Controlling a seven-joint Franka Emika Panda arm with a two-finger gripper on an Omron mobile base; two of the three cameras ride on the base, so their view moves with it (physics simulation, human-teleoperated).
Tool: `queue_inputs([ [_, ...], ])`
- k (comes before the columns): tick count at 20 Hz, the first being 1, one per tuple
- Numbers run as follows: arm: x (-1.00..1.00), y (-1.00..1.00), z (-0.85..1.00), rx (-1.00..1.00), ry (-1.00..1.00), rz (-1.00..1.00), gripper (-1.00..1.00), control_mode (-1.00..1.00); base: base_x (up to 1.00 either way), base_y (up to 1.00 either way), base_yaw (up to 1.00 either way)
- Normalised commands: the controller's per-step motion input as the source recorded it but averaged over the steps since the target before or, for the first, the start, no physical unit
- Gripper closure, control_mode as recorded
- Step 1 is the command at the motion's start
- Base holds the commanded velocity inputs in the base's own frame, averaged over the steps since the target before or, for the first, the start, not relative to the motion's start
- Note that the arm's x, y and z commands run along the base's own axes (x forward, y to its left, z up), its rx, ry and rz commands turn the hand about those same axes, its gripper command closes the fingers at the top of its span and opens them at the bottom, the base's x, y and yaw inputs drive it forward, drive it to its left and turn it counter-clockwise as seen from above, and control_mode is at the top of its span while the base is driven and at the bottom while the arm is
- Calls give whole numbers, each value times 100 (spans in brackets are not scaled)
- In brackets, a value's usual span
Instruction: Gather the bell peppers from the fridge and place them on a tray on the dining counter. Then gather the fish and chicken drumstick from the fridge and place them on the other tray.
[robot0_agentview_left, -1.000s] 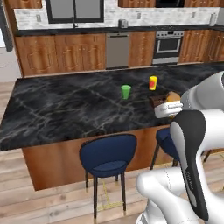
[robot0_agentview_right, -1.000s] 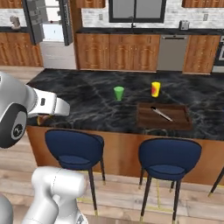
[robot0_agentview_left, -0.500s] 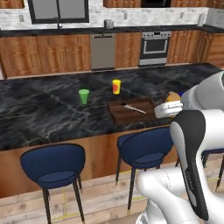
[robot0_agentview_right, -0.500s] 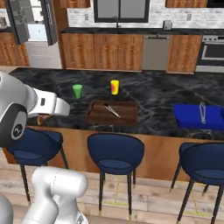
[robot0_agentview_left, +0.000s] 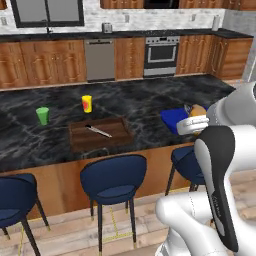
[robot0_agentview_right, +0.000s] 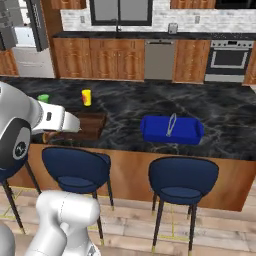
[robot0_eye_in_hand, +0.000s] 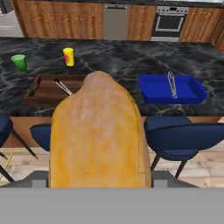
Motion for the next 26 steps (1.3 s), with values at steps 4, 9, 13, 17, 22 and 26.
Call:
queue_inputs([
  [4,0,0,0,0,0,0,100,100,3,-100,0],
  [9,0,0,0,0,0,0,100,100,51,-43,5],
  [13,0,0,0,0,0,0,100,100,50,-13,9],
  [17,0,0,0,0,0,0,100,100,50,-30,9],
  [22,0,0,0,0,0,0,100,100,45,-47,7],
  [26,0,0,0,0,0,0,100,100,37,-54,9],
])
